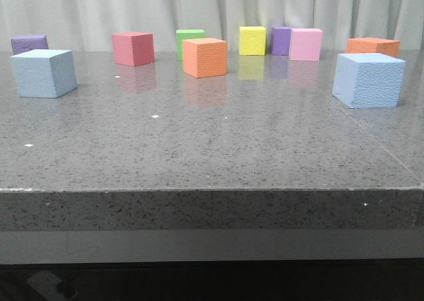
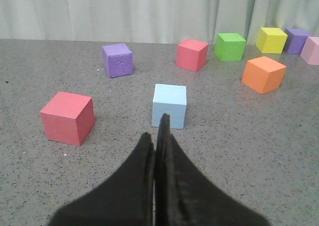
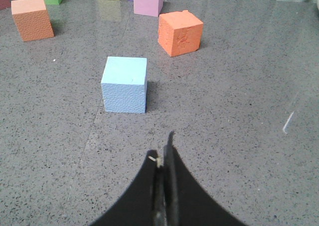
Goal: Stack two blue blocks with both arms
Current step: 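Move the right gripper toward the light-blue cube on its side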
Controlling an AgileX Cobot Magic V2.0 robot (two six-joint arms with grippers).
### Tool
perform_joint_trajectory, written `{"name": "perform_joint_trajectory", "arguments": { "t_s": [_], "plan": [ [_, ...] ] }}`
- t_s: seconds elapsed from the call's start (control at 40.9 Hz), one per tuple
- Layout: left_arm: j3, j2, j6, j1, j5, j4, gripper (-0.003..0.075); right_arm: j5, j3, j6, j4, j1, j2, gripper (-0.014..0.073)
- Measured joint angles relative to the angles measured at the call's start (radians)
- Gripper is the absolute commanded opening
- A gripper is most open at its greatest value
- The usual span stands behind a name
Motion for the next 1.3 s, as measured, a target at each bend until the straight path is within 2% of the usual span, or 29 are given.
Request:
{"name": "perform_joint_trajectory", "arguments": {
  "t_s": [0.049, 0.098, 0.147, 0.244, 0.293, 0.367, 0.978, 1.027, 1.149, 1.296],
  "plan": [
    [0.000, 0.000, 0.000, 0.000, 0.000, 0.000, -0.0011, 0.000, 0.000, 0.000, 0.000, 0.000, 0.000, -0.0063],
    [0.000, 0.000, 0.000, 0.000, 0.000, 0.000, 0.0029, -0.006, 0.000, 0.000, 0.000, 0.000, 0.000, 0.0039],
    [0.000, 0.000, 0.000, 0.000, -0.006, 0.000, 0.0109, -0.013, 0.000, 0.000, 0.000, 0.000, 0.000, 0.0170],
    [0.000, 0.000, 0.000, 0.000, -0.027, 0.004, 0.0352, -0.026, 0.000, 0.000, 0.000, 0.000, 0.000, 0.0406],
    [0.000, 0.000, 0.000, 0.000, -0.036, 0.006, 0.0447, -0.027, 0.000, 0.000, 0.000, 0.000, 0.000, 0.0454],
    [0.000, 0.000, 0.000, 0.000, -0.041, 0.008, 0.0510, -0.027, 0.000, 0.000, 0.000, 0.000, 0.000, 0.0477],
    [0.000, 0.000, 0.000, 0.000, -0.041, 0.010, 0.0363, -0.062, 0.000, 0.000, 0.000, 0.000, 0.002, 0.0477],
    [0.000, 0.000, 0.000, 0.000, -0.041, 0.010, 0.0354, -0.080, 0.000, 0.000, 0.000, 0.000, 0.004, 0.0492],
    [0.000, 0.000, 0.000, 0.000, -0.041, 0.010, 0.0344, -0.093, -0.023, 0.000, 0.037, 0.000, 0.026, 0.0600],
    [0.000, 0.000, 0.000, 0.000, -0.041, 0.010, 0.0344, -0.059, -0.106, 0.000, 0.071, 0.000, 0.125, 0.0608]
  ]
}}
